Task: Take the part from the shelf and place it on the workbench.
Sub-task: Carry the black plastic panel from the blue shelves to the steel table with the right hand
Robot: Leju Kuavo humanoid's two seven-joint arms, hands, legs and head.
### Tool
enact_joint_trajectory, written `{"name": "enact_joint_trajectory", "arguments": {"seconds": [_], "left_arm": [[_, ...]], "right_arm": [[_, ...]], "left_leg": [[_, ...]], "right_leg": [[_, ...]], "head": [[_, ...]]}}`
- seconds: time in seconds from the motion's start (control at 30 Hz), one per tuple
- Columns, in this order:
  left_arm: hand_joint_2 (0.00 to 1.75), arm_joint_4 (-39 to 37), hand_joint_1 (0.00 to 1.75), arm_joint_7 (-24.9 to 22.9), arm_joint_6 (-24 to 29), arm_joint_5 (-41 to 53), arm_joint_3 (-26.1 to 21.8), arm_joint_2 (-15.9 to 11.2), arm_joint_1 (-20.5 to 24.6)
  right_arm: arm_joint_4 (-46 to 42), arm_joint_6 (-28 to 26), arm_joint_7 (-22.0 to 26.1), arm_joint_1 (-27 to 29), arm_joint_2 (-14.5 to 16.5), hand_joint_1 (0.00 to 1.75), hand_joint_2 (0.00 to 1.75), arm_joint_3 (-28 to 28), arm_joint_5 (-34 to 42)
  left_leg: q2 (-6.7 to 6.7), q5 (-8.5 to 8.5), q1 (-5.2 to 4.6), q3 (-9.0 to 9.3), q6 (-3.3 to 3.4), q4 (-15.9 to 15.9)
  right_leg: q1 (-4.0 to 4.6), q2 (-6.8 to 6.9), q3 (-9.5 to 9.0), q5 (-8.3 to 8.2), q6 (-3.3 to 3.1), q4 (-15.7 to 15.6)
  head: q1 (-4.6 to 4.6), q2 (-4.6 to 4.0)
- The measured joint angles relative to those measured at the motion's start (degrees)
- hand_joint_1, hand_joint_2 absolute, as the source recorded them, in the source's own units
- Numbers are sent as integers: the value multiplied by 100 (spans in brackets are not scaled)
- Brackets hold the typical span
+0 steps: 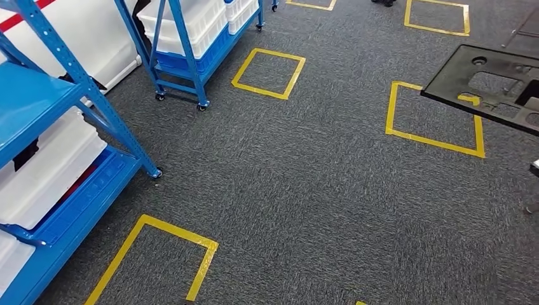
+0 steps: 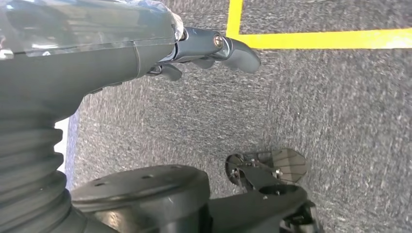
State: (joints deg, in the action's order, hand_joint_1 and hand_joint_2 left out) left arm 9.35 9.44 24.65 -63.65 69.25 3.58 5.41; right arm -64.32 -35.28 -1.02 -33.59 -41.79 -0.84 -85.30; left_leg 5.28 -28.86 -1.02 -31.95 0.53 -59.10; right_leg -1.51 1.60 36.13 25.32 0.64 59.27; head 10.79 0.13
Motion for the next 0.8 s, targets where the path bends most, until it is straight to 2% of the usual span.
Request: {"name": "enact_joint_trajectory", "arguments": {"seconds": [0.03,0.07,0.1,0.13,0.17,0.2,0.23,0.27,0.33,0.37,0.4,0.47,0.5,0.53,0.6,0.63,0.67,0.7,0.73,0.77,0.8], "left_arm": [[175,0,0,0,-2,0,1,1,0],[175,0,0,-1,-4,0,1,1,-4],[175,0,0,-1,-6,-2,2,1,-10],[175,0,0,-1,-9,-2,2,1,-14],[175,0,0,-1,-13,-2,2,0,-11],[175,0,0,-1,-17,-2,3,-1,-7],[175,0,0,-4,-23,0,6,-2,-2],[175,0,0,-8,-28,-1,11,-2,-3],[175,0,0,-9,-34,-5,30,-5,-14],[175,0,0,-1,-35,-8,41,-7,-17],[175,0,0,15,-34,-10,52,-9,-15],[175,0,0,49,-33,-14,67,-10,-2],[175,0,0,65,-33,-15,73,-9,7],[175,0,0,77,-33,-15,79,-7,13],[175,0,0,93,-34,-16,90,1,9],[175,0,0,93,-34,-16,93,4,0],[175,0,0,90,-36,-17,96,5,-8],[175,0,0,83,-36,-17,97,5,-12],[175,0,0,74,-38,-17,99,6,-13],[175,0,0,64,-40,-17,101,8,-12],[175,-1,0,57,-42,-17,102,10,-11]], "right_arm": [[40,12,1,-85,-88,175,175,51,12],[72,22,-1,-162,-149,175,175,99,22],[102,44,-3,-233,-197,175,175,149,27],[134,79,-6,-293,-236,175,175,197,29],[175,126,-7,-354,-280,175,175,246,29],[230,177,-3,-437,-336,175,175,299,36],[301,218,7,-542,-398,175,175,354,56],[383,245,25,-665,-466,175,175,416,101],[549,252,72,-925,-591,175,175,546,249],[626,232,93,-1040,-631,175,175,617,330],[696,203,108,-1124,-655,175,175,683,395],[812,139,113,-1189,-693,175,175,797,470],[860,110,96,-1188,-715,175,175,851,486],[897,85,62,-1189,-729,175,175,911,496],[947,42,-32,-1188,-728,175,175,1045,518],[959,31,-76,-1167,-715,175,175,1109,536],[965,25,-108,-1127,-705,175,175,1164,559],[967,22,-133,-1073,-698,175,175,1213,587],[963,22,-154,-1013,-695,175,175,1255,613],[954,26,-170,-961,-694,175,175,1292,635],[940,30,-184,-915,-694,175,175,1323,654]], "left_leg": [[-146,-134,20,-79,-23,-200],[-313,-313,42,-208,-39,-504],[-422,-512,54,-383,-38,-906],[-461,-670,60,-556,-32,-1294],[-476,-740,59,-672,-21,-1552],[-487,-703,57,-702,-6,-1622],[-510,-558,55,-623,13,-1456],[-570,-342,54,-457,36,-1102],[-846,-18,60,-112,70,-336],[-944,46,60,-5,77,-98],[-990,46,58,41,85,4],[-862,79,58,81,134,93],[-788,117,61,100,176,152],[-715,159,64,116,218,214],[-563,206,56,123,262,280],[-488,208,51,116,267,281],[-409,204,49,110,264,277],[-332,196,49,107,258,271],[-260,184,50,105,250,262],[-194,166,51,106,236,247],[-129,142,44,107,215,229]], "right_leg": [[-10,-55,0,-11,-33,-9],[-12,-113,2,-18,-60,-13],[-2,-180,7,-23,-81,-13],[13,-251,11,-27,-93,-12],[25,-322,14,-29,-99,-10],[34,-399,17,-33,-101,-5],[34,-474,18,-36,-101,1],[27,-550,20,-39,-96,10],[7,-703,42,-54,-63,26],[-12,-782,66,-73,-28,26],[-26,-861,90,-99,16,13],[-59,-976,122,-150,103,-26],[-51,-895,143,-137,128,-10],[-41,-739,203,-62,145,97],[-18,-356,459,247,169,638],[-23,-260,623,412,188,1005],[-32,-216,742,505,206,1286],[-43,-190,774,501,221,1391],[-50,-160,692,399,232,1273],[-55,-100,499,228,237,942],[-37,32,278,99,227,542]], "head": [[1,0],[1,1],[1,1],[0,1],[0,1],[0,1],[0,0],[1,0],[0,-1],[0,0],[0,0],[0,0],[-1,0],[-1,0],[-2,0],[-2,0],[-3,0],[-3,0],[-2,0],[-3,0],[-3,0]]}}
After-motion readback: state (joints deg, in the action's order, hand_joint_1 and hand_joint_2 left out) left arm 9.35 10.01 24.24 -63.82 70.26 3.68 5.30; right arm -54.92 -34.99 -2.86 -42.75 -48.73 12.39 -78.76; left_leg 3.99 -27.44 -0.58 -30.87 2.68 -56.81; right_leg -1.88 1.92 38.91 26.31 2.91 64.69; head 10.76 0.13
